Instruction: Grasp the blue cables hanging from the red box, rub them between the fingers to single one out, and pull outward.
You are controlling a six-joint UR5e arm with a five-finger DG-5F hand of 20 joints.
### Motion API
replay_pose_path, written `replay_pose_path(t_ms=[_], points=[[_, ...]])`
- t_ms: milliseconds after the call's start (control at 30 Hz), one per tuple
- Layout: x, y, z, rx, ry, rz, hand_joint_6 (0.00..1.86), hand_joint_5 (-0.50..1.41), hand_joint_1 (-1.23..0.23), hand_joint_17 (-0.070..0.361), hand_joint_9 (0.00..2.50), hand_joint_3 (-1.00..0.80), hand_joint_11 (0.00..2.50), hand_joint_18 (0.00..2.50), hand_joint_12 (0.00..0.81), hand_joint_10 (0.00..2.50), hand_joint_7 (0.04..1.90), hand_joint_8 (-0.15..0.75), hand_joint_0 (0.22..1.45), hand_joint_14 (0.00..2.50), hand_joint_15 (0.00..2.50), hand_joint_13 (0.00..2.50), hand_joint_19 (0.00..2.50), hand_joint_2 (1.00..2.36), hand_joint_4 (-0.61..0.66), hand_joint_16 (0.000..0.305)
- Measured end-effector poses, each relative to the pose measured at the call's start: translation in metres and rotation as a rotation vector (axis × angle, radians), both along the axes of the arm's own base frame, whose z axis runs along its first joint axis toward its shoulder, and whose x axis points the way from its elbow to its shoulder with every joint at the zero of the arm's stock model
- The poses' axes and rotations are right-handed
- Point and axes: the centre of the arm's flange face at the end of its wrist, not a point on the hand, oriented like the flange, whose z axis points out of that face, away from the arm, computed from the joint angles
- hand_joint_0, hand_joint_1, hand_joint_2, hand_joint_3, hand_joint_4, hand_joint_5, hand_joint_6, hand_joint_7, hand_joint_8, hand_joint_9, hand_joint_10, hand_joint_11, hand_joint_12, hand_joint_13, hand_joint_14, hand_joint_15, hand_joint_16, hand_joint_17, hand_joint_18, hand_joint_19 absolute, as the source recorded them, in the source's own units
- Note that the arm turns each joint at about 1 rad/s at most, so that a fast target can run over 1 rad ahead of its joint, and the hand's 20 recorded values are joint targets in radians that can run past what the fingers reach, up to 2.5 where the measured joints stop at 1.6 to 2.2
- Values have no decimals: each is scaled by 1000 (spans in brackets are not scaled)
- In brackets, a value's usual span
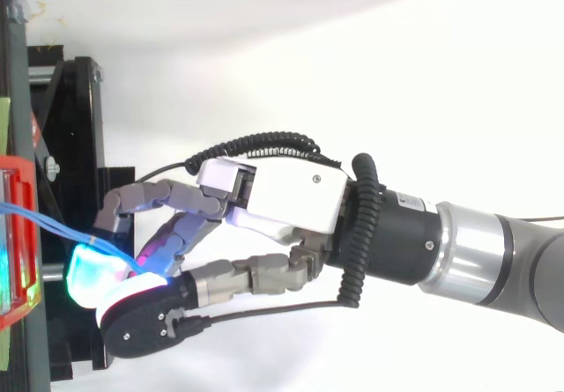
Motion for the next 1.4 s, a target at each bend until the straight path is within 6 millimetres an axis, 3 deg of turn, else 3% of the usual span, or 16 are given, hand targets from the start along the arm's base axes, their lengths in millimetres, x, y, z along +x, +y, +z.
replay_pose_path(t_ms=[233,433,733,1400], points=[[0,-11,5,33,26,3,502,-108,-584,98,1057,-437,752,660,337,23,1122,239,582,25,628,871,506,1004,249,43],[1,-21,7,58,33,1,505,-95,-613,97,1064,-358,798,665,338,23,1265,237,603,23,621,873,509,1011,197,43],[7,-26,29,67,42,17,600,-116,-624,96,1091,-339,894,664,339,22,1134,242,612,26,622,865,516,1012,181,43],[3,-28,36,66,78,29,670,-121,-537,97,1093,-374,888,661,338,22,1050,244,595,25,621,858,524,1010,178,43]])
